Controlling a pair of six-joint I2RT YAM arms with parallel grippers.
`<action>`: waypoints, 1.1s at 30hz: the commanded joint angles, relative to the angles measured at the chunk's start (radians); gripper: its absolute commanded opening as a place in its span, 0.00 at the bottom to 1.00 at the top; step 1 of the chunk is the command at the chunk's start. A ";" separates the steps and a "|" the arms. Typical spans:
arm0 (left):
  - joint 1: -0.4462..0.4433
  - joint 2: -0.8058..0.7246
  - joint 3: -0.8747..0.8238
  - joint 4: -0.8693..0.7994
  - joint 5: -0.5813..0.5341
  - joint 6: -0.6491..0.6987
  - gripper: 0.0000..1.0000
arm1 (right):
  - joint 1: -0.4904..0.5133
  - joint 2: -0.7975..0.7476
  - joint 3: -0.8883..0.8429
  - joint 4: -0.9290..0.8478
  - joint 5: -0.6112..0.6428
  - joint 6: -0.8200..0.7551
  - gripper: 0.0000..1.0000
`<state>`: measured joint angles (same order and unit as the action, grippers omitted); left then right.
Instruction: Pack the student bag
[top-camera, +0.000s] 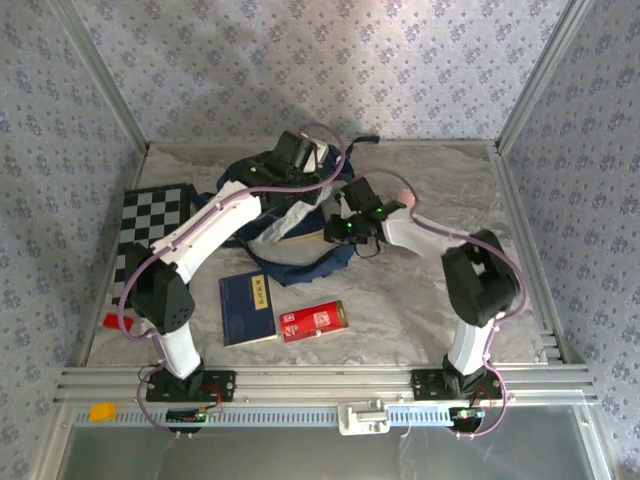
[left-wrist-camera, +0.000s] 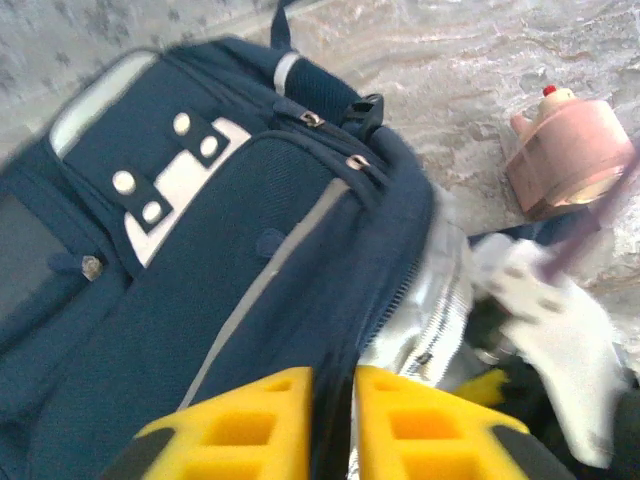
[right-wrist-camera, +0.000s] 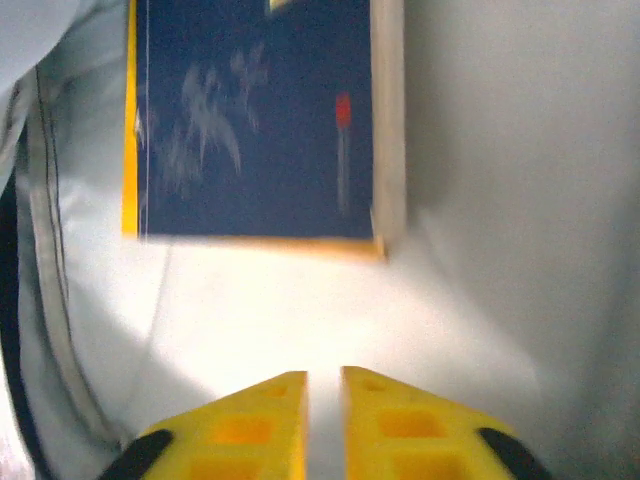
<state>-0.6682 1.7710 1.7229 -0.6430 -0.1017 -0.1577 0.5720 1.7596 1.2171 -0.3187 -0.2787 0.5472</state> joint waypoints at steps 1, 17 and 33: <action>0.004 -0.084 -0.059 0.031 0.082 -0.064 0.29 | -0.014 -0.181 -0.074 -0.125 0.017 -0.026 0.23; 0.080 -0.636 -0.774 -0.065 0.042 -0.489 0.64 | 0.312 -0.070 0.020 -0.182 0.028 0.066 0.51; 0.364 -0.871 -1.211 -0.082 0.129 -0.663 0.68 | 0.500 0.238 0.217 -0.135 0.097 0.288 0.58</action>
<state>-0.3111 0.9264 0.5426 -0.7269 0.0006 -0.7712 1.0603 1.9644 1.3914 -0.4278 -0.2199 0.7788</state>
